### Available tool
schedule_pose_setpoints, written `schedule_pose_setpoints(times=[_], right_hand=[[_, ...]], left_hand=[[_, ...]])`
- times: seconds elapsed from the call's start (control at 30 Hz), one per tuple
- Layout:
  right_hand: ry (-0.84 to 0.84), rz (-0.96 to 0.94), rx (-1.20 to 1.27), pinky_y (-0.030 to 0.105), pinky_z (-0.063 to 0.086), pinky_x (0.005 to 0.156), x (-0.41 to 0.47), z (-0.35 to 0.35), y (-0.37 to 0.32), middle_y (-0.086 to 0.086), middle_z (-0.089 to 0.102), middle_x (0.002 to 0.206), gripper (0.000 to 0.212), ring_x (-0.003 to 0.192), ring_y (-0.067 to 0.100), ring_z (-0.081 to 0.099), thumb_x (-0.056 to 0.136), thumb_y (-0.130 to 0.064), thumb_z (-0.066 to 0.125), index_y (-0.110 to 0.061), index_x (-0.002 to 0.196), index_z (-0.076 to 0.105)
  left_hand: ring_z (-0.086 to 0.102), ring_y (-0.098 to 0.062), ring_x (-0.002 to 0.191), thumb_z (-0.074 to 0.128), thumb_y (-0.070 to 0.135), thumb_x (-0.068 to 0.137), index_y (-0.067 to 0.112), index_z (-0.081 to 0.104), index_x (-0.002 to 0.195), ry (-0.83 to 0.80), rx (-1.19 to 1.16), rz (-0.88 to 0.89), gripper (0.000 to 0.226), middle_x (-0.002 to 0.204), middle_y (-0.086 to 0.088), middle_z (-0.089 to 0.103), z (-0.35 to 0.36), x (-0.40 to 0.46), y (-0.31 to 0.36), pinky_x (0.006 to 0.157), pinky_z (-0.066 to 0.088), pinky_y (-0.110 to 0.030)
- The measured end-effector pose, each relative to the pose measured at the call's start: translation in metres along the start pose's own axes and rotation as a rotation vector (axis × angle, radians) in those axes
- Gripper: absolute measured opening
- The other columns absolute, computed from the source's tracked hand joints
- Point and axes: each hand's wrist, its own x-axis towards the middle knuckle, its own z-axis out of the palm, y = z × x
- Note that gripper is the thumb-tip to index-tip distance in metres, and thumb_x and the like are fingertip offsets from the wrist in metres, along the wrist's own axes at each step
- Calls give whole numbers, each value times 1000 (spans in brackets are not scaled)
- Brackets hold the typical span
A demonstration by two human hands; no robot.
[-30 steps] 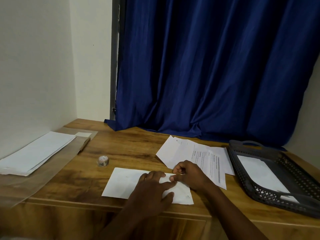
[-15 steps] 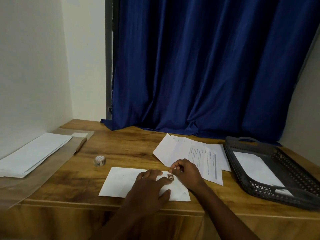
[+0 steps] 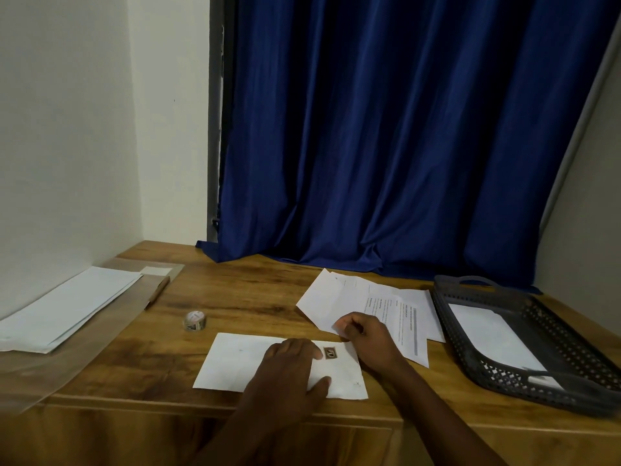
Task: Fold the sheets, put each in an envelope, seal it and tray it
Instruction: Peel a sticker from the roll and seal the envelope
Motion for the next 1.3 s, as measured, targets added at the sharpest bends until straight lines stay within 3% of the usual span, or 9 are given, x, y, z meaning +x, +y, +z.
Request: schedule_pose_setpoints(times=[0.07,0.13,0.2,0.33,0.53,0.8,0.97,1.07,1.3], right_hand=[[66,38,-3,18,50,81,2,-12,-4,-14,63,92,14,84,9,62,103,-25,55,-26,94,66],[66,96,-46,26,57,85,11,-27,0,-5,69,99,15,89,16,67,101,-26,58,-18,103,70],[-58,186,-100,35,60,89,17,-39,3,3,75,99,19,86,19,72,97,-31,63,-16,104,72],[-289,337,30,30,61,65,8,-46,-3,12,78,81,24,64,21,73,92,-30,74,-6,97,72],[-343,513,131,31,62,70,15,-34,-12,14,79,91,37,71,21,73,86,-38,79,-5,102,71],[-427,436,-106,21,51,56,35,-24,-27,8,70,83,49,56,13,59,83,-50,77,-6,101,69],[-470,392,-53,21,57,61,47,-17,-38,8,72,104,46,84,18,70,84,-46,78,-7,108,69],[-505,391,-148,20,55,56,51,-13,-39,6,70,95,47,73,14,67,84,-48,77,-9,108,67],[-667,228,-439,28,56,86,56,-6,-48,1,70,102,66,90,15,66,78,-66,72,-13,117,68]], left_hand=[[37,-7,140,43,70,92,40,39,142,0,-2,-15,58,154,18,39,0,0,1,121,23,-34],[35,-9,143,42,71,92,41,34,146,0,-2,-21,63,157,17,36,-1,0,2,122,22,-36],[34,-9,144,42,71,92,40,31,149,4,-1,-26,65,159,17,33,-1,-1,2,122,21,-37],[30,-11,146,40,73,91,40,25,152,6,-5,-32,71,162,16,29,2,-1,0,124,21,-40],[30,-13,146,40,74,88,39,20,154,22,-29,-61,77,162,14,28,4,-1,-1,123,25,-42],[27,-12,148,43,71,91,36,14,157,97,-68,-87,80,164,13,23,4,-5,1,123,23,-36],[25,-13,149,46,71,90,36,12,157,105,-79,-93,83,165,12,20,5,-4,0,123,22,-36],[24,-13,150,46,71,90,37,9,157,119,-92,-87,84,166,13,18,4,-6,1,123,21,-36],[25,-12,149,47,69,91,36,11,156,174,-101,-66,82,165,12,19,0,-10,3,122,22,-33]])
